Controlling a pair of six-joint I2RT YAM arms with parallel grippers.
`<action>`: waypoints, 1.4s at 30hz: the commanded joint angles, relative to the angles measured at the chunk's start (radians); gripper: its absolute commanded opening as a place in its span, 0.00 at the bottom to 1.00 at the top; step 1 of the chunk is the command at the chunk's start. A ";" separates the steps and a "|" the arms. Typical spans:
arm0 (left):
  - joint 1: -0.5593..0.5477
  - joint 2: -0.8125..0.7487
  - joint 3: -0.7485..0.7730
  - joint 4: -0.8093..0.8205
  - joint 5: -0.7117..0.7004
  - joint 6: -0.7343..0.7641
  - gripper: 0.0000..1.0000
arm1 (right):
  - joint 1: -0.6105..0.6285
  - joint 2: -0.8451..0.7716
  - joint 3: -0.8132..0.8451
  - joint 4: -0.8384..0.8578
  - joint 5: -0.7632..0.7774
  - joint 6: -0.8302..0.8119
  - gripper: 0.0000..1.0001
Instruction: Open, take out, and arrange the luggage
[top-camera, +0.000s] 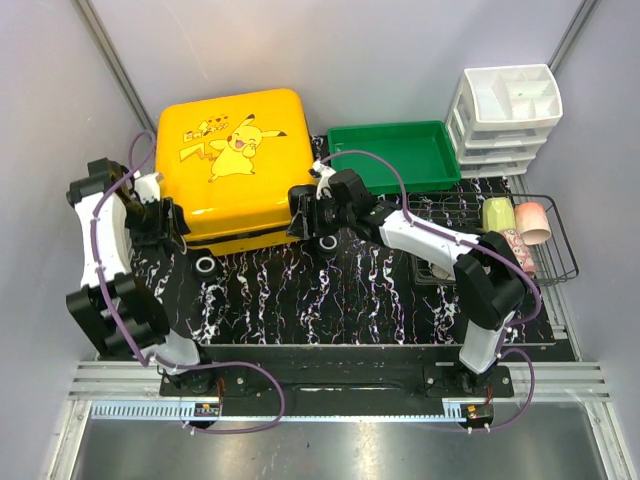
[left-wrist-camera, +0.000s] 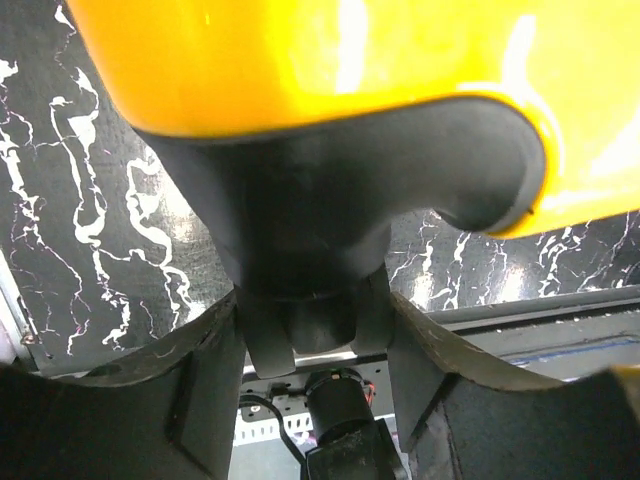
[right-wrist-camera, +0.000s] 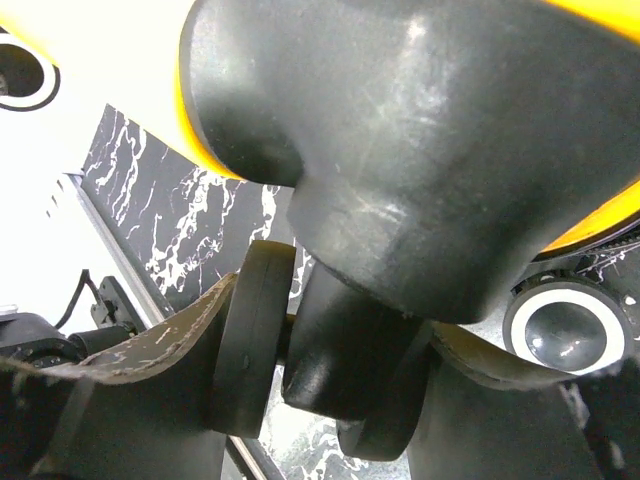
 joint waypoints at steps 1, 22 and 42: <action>-0.024 0.180 0.193 0.347 0.000 0.002 0.10 | 0.024 -0.001 0.093 0.163 -0.135 -0.110 0.07; -0.046 -0.013 0.407 0.290 0.170 0.023 0.99 | -0.204 -0.188 0.138 -0.028 -0.289 -0.119 0.87; -1.014 0.058 0.113 0.482 -0.377 -0.389 0.99 | -0.343 -0.262 -0.002 -0.126 0.076 -0.098 0.90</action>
